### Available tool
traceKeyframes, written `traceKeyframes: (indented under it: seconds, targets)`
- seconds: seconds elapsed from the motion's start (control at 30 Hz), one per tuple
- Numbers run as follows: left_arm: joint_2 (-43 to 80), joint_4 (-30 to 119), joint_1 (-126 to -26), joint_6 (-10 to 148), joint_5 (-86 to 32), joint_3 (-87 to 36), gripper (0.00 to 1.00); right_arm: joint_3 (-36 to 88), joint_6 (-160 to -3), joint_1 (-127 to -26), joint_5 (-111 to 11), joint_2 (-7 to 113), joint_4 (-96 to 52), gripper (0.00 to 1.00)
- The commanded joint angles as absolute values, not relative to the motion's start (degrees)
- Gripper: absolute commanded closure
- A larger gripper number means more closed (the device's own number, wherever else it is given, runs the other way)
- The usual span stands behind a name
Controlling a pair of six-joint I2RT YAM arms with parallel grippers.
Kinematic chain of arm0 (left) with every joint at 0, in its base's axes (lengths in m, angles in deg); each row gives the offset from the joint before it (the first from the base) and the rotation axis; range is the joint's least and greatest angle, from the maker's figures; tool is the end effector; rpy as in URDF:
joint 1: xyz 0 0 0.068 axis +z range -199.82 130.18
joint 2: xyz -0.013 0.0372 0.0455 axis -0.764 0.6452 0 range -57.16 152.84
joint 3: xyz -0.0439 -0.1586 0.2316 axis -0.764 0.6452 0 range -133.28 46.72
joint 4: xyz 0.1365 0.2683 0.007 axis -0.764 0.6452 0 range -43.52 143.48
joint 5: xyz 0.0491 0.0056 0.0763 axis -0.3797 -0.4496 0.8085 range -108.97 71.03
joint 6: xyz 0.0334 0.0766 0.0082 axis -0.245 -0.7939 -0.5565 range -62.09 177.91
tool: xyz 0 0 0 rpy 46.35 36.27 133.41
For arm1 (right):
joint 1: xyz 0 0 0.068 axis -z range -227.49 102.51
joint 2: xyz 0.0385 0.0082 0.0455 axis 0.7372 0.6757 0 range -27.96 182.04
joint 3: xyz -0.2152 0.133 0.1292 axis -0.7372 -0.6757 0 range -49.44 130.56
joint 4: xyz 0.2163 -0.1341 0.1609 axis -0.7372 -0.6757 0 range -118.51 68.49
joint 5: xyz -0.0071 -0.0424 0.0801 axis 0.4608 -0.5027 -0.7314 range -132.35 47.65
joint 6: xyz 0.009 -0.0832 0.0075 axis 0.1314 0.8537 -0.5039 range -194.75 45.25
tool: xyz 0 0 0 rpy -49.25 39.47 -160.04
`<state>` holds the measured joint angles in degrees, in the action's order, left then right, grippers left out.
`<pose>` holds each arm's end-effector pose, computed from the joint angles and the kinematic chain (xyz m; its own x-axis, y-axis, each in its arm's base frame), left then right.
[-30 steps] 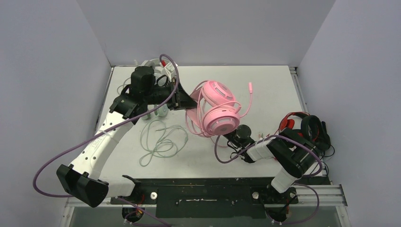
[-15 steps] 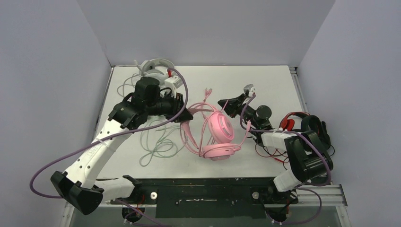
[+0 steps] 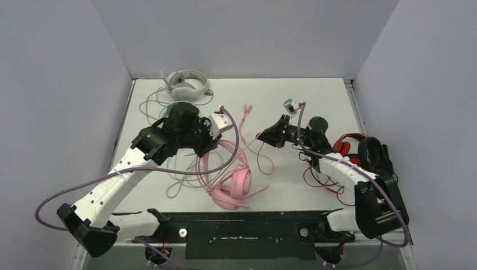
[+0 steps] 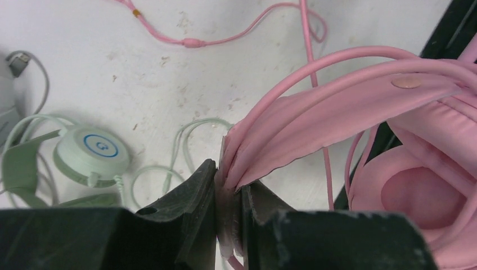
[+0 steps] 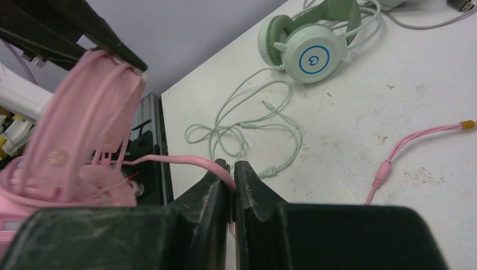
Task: Wrap the headphones
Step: Wrap the headphones cable around the headphones.
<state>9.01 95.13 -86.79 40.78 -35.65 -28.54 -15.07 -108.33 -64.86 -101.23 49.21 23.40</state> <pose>0.2221 -0.1936 0.3783 -0.2644 0.5522 -0.7907 0.8694 0.4914 0.0524 0.2884 0.1564 0.2355 -0.5076 0.1408 -0.8500 -0.8282 0.1922 0.5264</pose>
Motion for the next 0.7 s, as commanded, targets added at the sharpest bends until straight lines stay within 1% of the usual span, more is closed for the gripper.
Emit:
traceKeyframes:
  seconds: [0.0, 0.1, 0.27, 0.4, 0.5, 0.67]
  targets:
    - [12.1, 98.4, -91.0, 34.1, -17.9, -33.5, 1.00, -7.6, -101.3, -65.7, -105.9, 45.6, 4.2, 1.00]
    - [14.1, 96.0, -93.1, 33.4, -10.4, -33.8, 1.00, -5.0, -101.0, -68.3, -109.5, 45.7, -1.1, 1.00]
    - [14.6, 88.4, -94.3, 32.3, -2.0, -33.1, 1.00, -2.1, -99.4, -74.5, -113.0, 46.2, -9.0, 0.98]
    - [14.7, 83.8, -94.5, 30.5, 3.4, -32.7, 1.00, -2.3, -102.2, -75.5, -115.2, 45.7, -10.3, 0.97]
    - [15.5, 81.2, -95.1, 29.8, 6.6, -32.4, 1.00, -4.2, -110.4, -75.9, -115.8, 45.0, -3.8, 0.95]
    - [16.2, 74.8, -96.8, 28.9, 14.9, -29.9, 1.00, -7.9, -129.5, -76.4, -115.2, 44.7, 17.0, 0.93]
